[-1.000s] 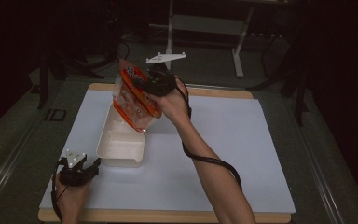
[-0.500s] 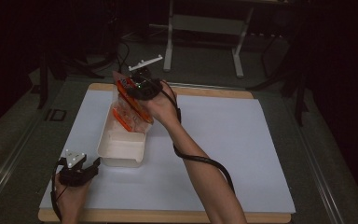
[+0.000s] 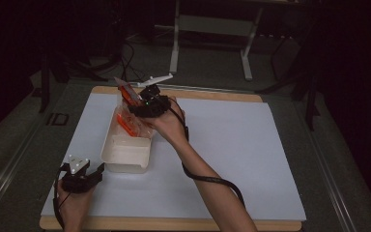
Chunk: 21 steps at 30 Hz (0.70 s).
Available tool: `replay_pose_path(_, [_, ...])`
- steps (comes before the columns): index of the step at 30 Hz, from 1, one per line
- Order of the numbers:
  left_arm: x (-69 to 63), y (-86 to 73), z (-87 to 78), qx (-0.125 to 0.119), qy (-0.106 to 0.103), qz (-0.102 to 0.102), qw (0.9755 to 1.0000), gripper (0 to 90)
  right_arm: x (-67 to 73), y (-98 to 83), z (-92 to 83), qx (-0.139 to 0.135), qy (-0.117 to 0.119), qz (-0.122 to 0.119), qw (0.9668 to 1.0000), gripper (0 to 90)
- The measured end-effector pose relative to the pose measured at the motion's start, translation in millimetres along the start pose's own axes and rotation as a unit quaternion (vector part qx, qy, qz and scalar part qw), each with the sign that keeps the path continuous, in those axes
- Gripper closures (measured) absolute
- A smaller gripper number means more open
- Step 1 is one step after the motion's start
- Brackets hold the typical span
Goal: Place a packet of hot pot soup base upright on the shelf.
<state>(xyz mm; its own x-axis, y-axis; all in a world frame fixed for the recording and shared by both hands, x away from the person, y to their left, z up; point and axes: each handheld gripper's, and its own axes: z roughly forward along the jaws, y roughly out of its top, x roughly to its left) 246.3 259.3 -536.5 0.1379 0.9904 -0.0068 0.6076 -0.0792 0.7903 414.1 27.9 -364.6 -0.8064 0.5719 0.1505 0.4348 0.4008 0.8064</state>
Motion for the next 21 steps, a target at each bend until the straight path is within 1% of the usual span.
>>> replay_pose_path(1, [-0.2, 0.0, 0.0, 0.0, 0.001, 0.0, 1.0, 45.5, 3.0, -4.5, -3.0, -0.009, -0.001, -0.006, 0.9999, 58.2])
replay_pose_path(2, [-0.3, 0.0, -0.2, 0.0, 0.001, 0.001, 1.0, 45.5, 6.5, -9.2, -6.0, -0.018, -0.008, -0.015, 0.9997, 56.9])
replay_pose_path(4, [-0.5, -0.1, -0.1, -0.002, 0.001, -0.001, 1.0, 45.5, 12.7, -19.9, -10.4, -0.038, -0.022, -0.034, 0.9985, 55.2])
replay_pose_path(5, [-0.4, -0.2, -0.1, -0.001, 0.001, 0.0, 1.0, 45.5, 15.1, -25.5, -12.1, -0.049, -0.026, -0.038, 0.9977, 54.4])
replay_pose_path(8, [-0.6, -0.3, 0.1, -0.001, 0.001, 0.0, 1.0, 45.5, 17.3, -40.0, -13.1, -0.077, -0.04, -0.041, 0.9954, 54.4])
replay_pose_path(11, [-0.8, -0.2, -0.1, -0.001, 0.001, 0.0, 1.0, 45.5, 16.6, -44.2, -13.2, -0.098, -0.054, -0.034, 0.9932, 55.5])
replay_pose_path(14, [0.0, -0.2, -0.6, -0.003, 0.001, -0.003, 1.0, 45.5, 15.1, -48.7, -12.2, -0.114, -0.051, -0.029, 0.9918, 55.6])
replay_pose_path(17, [0.8, -0.4, -0.6, -0.002, 0.0, -0.004, 1.0, 45.5, 14.5, -57.8, -15.1, -0.137, -0.05, -0.033, 0.9888, 56.4])
replay_pose_path(20, [0.2, 0.0, -0.8, -0.002, 0.0, 0.0, 1.0, 45.5, 15.2, -67.0, -15.3, -0.143, -0.036, -0.046, 0.988, 55.8])
replay_pose_path(21, [-0.1, 0.0, -0.8, -0.001, 0.001, 0.001, 1.0, 45.5, 15.4, -69.8, -14.4, -0.14, -0.036, -0.047, 0.9884, 56.3])
